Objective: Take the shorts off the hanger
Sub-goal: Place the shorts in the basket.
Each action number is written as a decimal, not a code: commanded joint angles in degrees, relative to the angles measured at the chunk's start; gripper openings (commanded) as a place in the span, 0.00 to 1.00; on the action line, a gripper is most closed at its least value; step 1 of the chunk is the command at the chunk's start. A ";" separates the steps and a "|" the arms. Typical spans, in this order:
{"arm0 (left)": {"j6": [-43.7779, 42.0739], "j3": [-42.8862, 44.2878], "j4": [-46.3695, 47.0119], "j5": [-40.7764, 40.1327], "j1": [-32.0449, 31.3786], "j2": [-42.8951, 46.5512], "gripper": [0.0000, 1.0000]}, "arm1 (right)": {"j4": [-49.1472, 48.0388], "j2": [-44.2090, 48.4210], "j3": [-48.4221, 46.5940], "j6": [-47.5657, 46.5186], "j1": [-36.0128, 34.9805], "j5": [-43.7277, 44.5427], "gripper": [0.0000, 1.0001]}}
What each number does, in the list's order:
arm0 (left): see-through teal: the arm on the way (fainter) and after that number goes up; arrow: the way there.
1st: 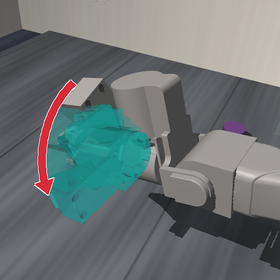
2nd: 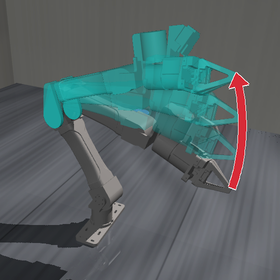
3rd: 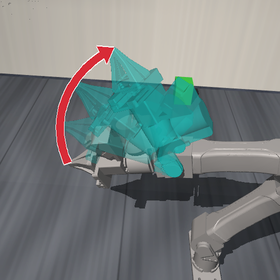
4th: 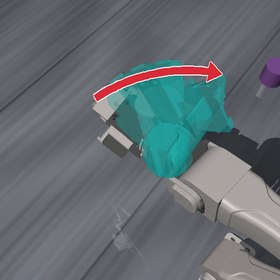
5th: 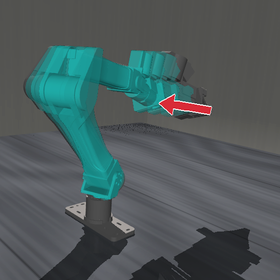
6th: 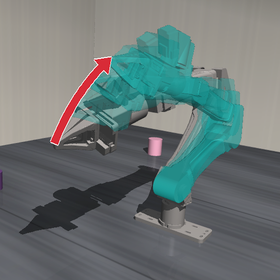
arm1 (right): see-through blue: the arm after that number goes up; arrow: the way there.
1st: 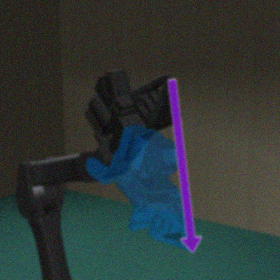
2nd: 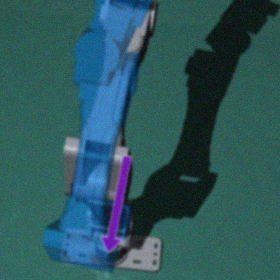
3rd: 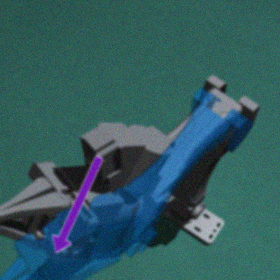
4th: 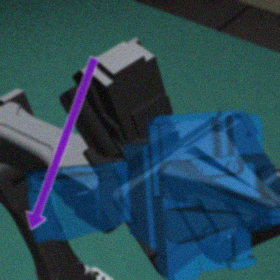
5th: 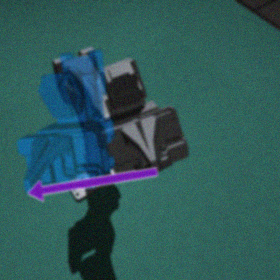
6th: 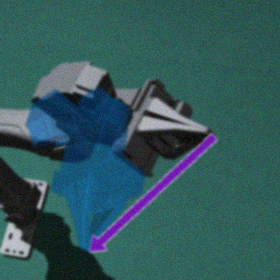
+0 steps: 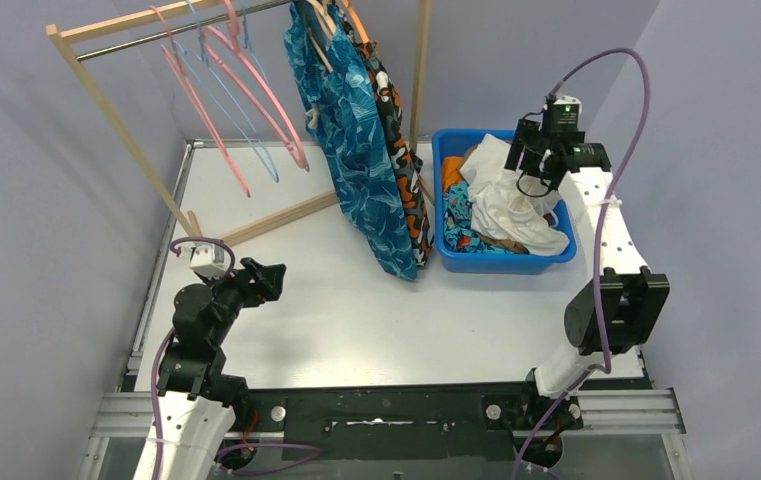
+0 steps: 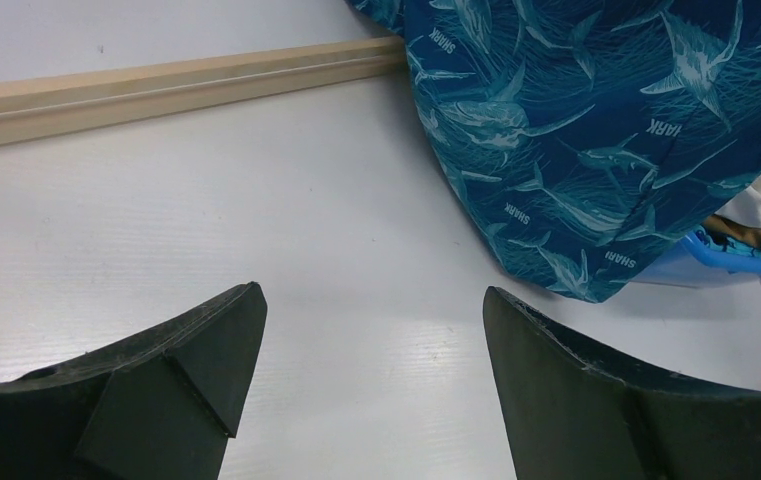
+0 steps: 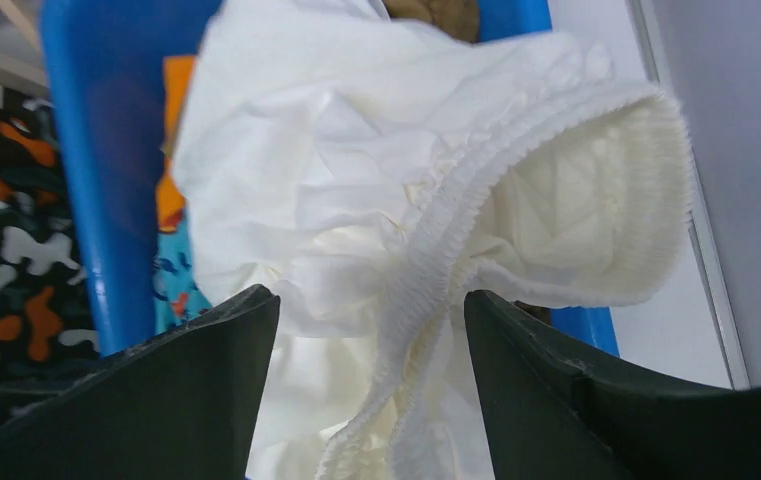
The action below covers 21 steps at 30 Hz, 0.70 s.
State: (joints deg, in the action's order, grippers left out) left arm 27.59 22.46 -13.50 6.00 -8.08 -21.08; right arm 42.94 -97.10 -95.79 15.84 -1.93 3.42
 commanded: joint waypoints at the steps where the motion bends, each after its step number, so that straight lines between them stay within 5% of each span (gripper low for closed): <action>1: -0.70 2.33 2.77 0.44 0.43 -0.01 0.80 | -4.06 0.56 -2.42 1.42 -0.09 -2.85 0.70; 11: -0.80 2.42 2.51 0.09 0.34 0.15 0.80 | -4.53 -17.41 2.63 0.75 -0.07 -6.92 0.58; 15: -0.79 2.49 2.51 0.10 0.25 0.09 0.80 | -9.70 -16.80 10.67 0.97 -0.05 -6.97 0.59; 21: -0.83 2.42 2.69 0.44 0.25 0.15 0.80 | -6.44 -11.69 5.88 -2.88 -0.03 -5.60 0.63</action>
State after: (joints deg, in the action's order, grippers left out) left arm 27.57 22.46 -13.50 6.02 -8.08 -21.08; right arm 30.81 -112.84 -87.70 15.59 -1.96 -2.63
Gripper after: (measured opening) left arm 0.800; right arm 0.614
